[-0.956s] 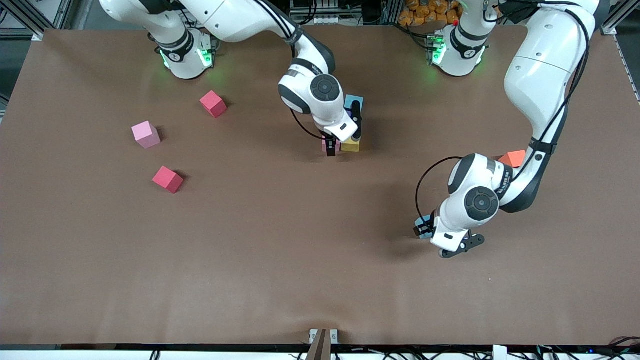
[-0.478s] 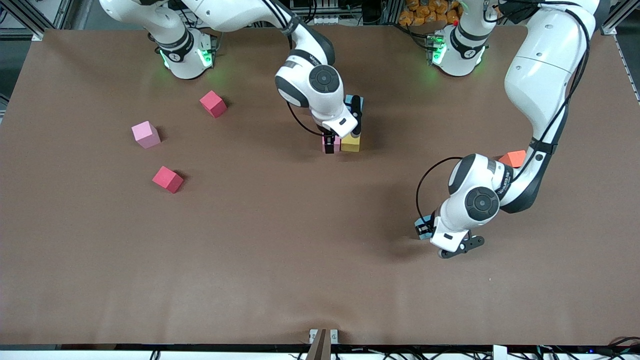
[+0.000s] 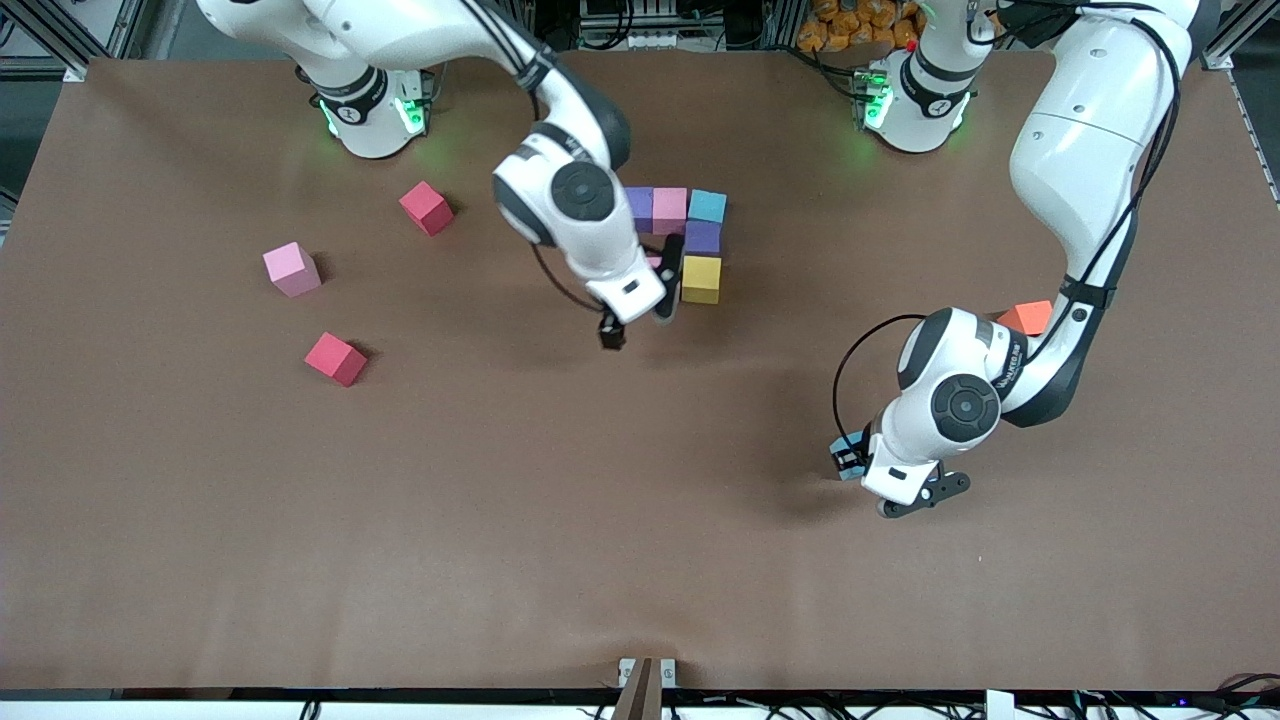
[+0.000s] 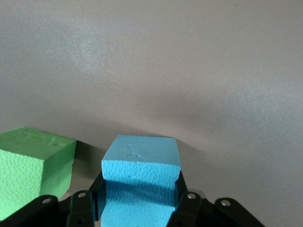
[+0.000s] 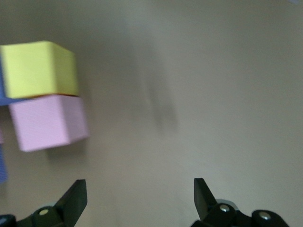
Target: Form number 2 with 11 blocks
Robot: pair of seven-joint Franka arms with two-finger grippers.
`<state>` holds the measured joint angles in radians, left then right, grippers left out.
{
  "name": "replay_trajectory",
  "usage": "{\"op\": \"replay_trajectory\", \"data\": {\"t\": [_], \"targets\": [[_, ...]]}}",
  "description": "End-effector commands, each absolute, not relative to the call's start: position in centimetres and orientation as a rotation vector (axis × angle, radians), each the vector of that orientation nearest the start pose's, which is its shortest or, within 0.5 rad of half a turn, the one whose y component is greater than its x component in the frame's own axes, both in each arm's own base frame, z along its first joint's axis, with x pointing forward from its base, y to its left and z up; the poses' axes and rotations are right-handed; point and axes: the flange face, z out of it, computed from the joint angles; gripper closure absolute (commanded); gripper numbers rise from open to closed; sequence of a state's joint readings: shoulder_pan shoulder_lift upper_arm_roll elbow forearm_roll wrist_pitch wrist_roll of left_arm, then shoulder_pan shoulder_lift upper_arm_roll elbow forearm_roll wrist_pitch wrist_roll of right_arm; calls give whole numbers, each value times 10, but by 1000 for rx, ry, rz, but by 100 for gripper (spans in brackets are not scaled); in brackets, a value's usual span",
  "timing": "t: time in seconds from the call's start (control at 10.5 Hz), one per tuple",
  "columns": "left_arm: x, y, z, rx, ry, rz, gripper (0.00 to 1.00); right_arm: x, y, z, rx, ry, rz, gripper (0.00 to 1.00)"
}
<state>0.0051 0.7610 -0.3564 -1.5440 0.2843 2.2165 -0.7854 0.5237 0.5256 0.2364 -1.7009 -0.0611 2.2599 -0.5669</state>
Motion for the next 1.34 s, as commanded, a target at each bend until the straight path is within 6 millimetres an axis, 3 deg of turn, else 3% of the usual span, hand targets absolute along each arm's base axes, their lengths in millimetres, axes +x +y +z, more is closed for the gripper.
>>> {"op": "replay_trajectory", "data": {"t": [0.0, 0.29, 0.57, 0.76, 0.96, 1.24], "targets": [[676, -198, 222, -3088, -513, 29, 42, 547, 395, 307, -2541, -1720, -61, 0], [676, -200, 228, -3088, -523, 19, 43, 591, 306, 317, -2691, -1522, 37, 0], [676, -207, 238, -3098, -549, 6, 44, 629, 193, 318, -2816, -1385, 103, 0], [670, -227, 248, -3092, -609, -12, 44, 637, 130, 311, -2833, -1352, 139, 0], [661, -254, 257, -3079, -685, -24, 44, 637, 82, 302, -2822, -1345, 168, 0], [633, -312, 279, -3039, -837, -12, 44, 631, 15, 289, -2762, -1405, 204, 0]]}}
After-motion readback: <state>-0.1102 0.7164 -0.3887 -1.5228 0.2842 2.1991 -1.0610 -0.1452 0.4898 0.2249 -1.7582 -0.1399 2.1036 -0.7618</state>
